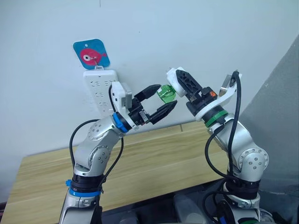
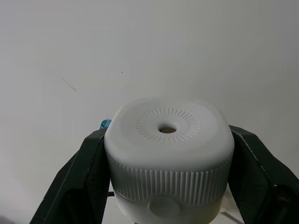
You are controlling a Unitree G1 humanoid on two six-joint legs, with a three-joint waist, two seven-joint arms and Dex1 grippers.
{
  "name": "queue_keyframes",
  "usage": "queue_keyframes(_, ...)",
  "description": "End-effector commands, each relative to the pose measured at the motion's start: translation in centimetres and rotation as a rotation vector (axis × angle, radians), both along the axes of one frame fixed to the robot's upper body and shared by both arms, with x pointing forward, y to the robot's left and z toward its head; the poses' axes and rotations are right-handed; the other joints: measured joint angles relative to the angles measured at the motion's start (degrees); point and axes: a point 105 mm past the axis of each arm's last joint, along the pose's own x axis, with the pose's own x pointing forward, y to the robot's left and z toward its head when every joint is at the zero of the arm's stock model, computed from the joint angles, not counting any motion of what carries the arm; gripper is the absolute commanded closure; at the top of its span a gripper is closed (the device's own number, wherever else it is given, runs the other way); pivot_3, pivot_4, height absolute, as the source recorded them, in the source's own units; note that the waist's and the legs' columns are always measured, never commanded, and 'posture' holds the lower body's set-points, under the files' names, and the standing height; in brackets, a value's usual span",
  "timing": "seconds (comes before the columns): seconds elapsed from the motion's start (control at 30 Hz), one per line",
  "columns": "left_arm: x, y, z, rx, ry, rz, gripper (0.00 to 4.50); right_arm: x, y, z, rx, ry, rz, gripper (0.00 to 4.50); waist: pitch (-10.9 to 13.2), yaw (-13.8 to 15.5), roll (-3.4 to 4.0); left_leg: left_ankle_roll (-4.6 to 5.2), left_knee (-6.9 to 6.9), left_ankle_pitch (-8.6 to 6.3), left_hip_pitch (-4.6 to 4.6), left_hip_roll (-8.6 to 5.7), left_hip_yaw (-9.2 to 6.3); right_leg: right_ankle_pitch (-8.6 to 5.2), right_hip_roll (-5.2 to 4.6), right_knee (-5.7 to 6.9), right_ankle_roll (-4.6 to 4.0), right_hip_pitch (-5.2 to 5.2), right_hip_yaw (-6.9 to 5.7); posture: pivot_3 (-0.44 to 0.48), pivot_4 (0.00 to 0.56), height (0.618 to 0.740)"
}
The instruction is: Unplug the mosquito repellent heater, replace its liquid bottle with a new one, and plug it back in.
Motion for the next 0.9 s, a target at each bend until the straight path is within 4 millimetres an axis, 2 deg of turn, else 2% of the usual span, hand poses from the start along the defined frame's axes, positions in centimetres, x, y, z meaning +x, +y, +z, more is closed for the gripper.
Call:
queue_keyframes(0.03,0.1,-0.2,0.7,-0.015,-0.023,-0.004,0.00,-1.1,0.4,1.8,0.032,-0.065,0.034,1.50,0.0,0.0,-0.01,0.00,0.00,0.00,0.01,0.00,0.00,0.00,0.00,0.00,0.00,0.00,0.00,-0.268,0.052,0.720)
queue_keyframes(0.33,0.5,0.0,1.1,-0.027,-0.037,0.003,0.00,-0.8,0.1,1.9,0.027,-0.062,0.029,1.50,0.0,0.0,0.00,0.00,0.00,0.00,0.01,0.00,0.00,0.00,0.00,0.01,0.00,0.00,0.00,-0.271,0.051,0.720)
queue_keyframes(0.43,0.7,0.2,1.3,-0.038,-0.039,0.017,0.60,-0.7,0.0,1.6,0.025,-0.056,0.028,1.50,0.0,-0.1,0.01,0.00,0.00,0.00,0.01,0.01,0.00,0.00,0.00,0.01,0.00,0.00,0.00,-0.271,0.051,0.720)
queue_keyframes(0.6,0.7,-0.1,1.4,-0.037,-0.050,0.030,2.11,-0.8,0.1,1.4,0.023,-0.052,0.030,1.50,0.0,0.0,0.01,0.00,0.00,0.00,0.01,0.00,0.00,0.00,0.00,0.01,0.00,0.00,0.00,-0.269,0.054,0.720)
queue_keyframes(0.77,0.8,-0.8,1.4,-0.037,-0.050,0.036,2.20,-0.8,0.2,1.3,0.023,-0.049,0.035,1.50,-0.1,0.0,0.00,0.00,0.01,0.00,0.01,0.00,0.00,0.00,0.00,0.01,0.00,0.01,0.00,-0.264,0.056,0.720)
queue_keyframes(0.9,1.2,-0.4,1.3,-0.032,-0.051,0.065,2.20,-1.0,0.3,1.2,0.018,-0.052,0.047,1.50,-0.1,0.0,0.01,0.00,0.01,0.00,0.02,0.01,0.00,0.00,0.00,0.02,0.00,0.01,0.01,-0.264,0.056,0.720)
